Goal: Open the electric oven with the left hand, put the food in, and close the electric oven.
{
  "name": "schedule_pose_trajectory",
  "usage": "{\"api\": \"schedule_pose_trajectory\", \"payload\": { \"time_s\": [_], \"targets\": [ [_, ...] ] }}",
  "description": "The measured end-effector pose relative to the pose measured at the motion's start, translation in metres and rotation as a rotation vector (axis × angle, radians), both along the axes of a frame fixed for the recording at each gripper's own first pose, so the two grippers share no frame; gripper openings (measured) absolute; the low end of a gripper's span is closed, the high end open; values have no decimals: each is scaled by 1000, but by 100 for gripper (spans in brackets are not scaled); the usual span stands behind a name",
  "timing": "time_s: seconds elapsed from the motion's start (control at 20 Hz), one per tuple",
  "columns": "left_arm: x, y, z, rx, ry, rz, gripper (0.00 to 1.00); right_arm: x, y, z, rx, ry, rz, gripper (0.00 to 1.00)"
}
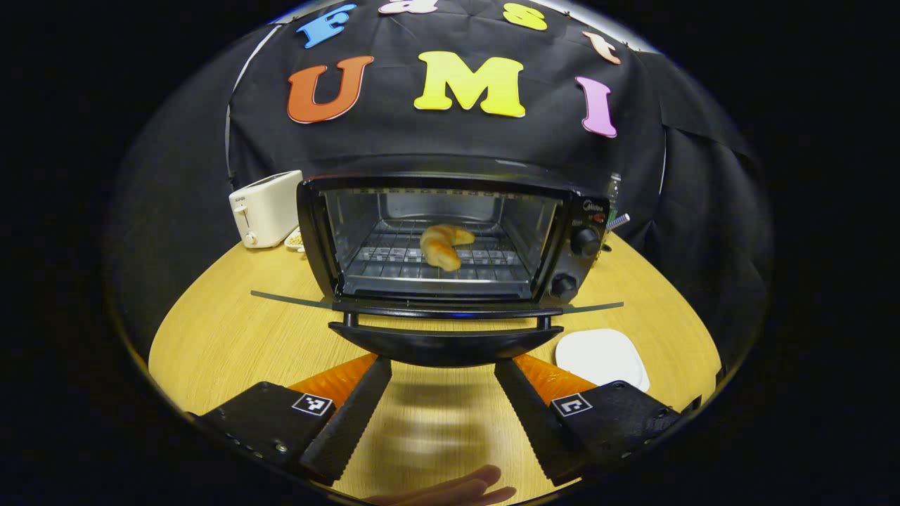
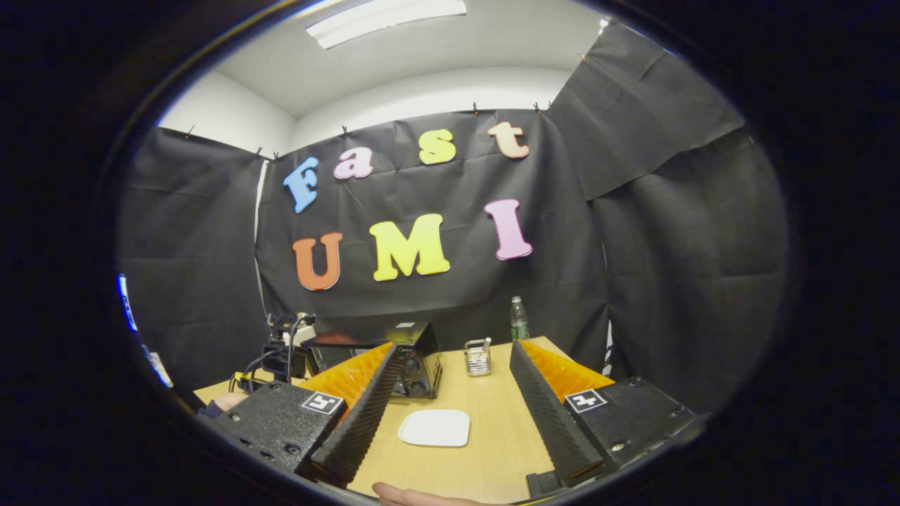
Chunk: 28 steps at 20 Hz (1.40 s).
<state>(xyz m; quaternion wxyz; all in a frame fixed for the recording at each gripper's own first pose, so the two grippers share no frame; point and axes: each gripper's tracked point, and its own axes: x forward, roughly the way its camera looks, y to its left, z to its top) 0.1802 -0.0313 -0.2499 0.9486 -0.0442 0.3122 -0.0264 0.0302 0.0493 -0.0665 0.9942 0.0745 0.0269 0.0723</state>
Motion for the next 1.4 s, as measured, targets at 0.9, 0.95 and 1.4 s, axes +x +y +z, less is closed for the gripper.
{"api": "schedule_pose_trajectory", "payload": {
  "time_s": [0.9,0.95,1.4],
  "targets": [
    [-52,22,165,10,-548,34,95,-5,2,3,-17,14,-22,96],
    [-63,28,175,12,-562,55,95,-6,2,5,-14,10,-23,96],
    [-139,33,223,43,-598,37,94,-19,-4,15,-24,-2,-44,96]
  ]
}}
